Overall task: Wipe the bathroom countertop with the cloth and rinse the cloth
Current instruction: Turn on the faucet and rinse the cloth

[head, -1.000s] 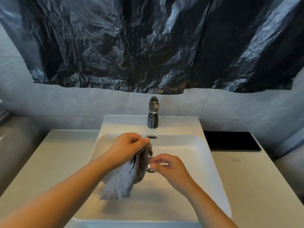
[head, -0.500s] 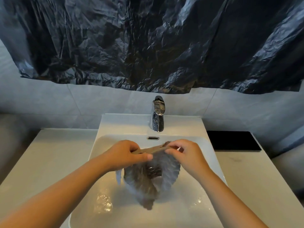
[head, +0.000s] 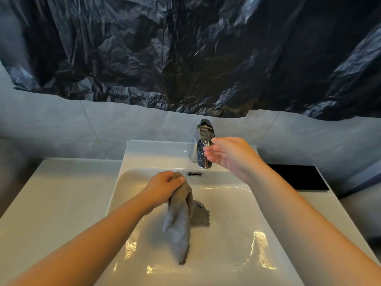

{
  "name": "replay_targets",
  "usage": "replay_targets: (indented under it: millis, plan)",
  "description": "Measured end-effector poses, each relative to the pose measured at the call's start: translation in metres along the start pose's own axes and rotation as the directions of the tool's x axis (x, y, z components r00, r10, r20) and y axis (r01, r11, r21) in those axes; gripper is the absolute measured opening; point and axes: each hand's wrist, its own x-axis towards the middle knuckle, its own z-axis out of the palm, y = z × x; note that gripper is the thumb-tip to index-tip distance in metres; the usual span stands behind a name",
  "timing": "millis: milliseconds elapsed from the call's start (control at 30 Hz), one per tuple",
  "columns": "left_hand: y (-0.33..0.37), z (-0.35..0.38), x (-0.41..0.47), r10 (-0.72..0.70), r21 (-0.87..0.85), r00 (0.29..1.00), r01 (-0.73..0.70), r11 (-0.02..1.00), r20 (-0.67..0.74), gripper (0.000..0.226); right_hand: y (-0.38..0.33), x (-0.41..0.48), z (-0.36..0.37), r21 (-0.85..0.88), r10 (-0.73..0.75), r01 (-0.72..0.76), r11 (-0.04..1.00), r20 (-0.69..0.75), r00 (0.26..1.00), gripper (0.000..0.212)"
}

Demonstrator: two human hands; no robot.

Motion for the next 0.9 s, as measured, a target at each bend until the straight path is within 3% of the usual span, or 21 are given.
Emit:
replay_targets:
  millis: [100,200,300,400,500,600,767,900]
  plan:
    - [0.005,0.003,0.006,-0.006,-0.049,1.0,0.007,0.999,0.01,0.028,-0.021,0.007,0.005,0.187,0.046,-0.044,0.981,-0.009,0.999,0.019]
    - [0.007,0.007,0.011,-0.021,-0.106,0.999,0.025,0.994,0.035,0.028,-0.034,0.013,0.005,0.25,0.053,-0.048,0.967,-0.013,0.998,0.02]
    - [0.009,0.011,0.016,-0.029,-0.142,0.998,0.037,0.989,0.054,0.028,-0.017,0.01,-0.005,0.167,-0.01,0.008,0.986,0.011,1.0,0.022]
    - [0.009,0.018,0.018,-0.038,-0.162,0.996,0.05,0.985,0.08,0.027,0.018,0.003,-0.025,0.093,-0.06,0.067,0.993,-0.075,0.995,0.016]
    - [0.012,0.027,0.018,-0.044,-0.182,0.99,0.068,0.981,0.134,0.031,0.062,-0.003,-0.044,0.086,-0.008,0.023,0.996,-0.164,0.986,0.016]
    - [0.015,0.032,0.017,-0.045,-0.202,0.983,0.082,0.976,0.18,0.033,0.106,-0.002,-0.055,-0.053,0.065,-0.077,0.996,-0.202,0.977,0.02]
    - [0.021,0.026,0.014,-0.009,-0.209,0.981,0.05,0.977,0.193,0.031,0.136,0.005,-0.047,-0.218,0.074,-0.078,0.973,-0.026,0.997,0.02]
    - [0.023,0.017,0.01,0.022,-0.224,0.988,0.014,0.975,0.156,0.024,0.145,0.011,-0.028,-0.331,0.155,-0.114,0.937,0.102,0.983,0.037]
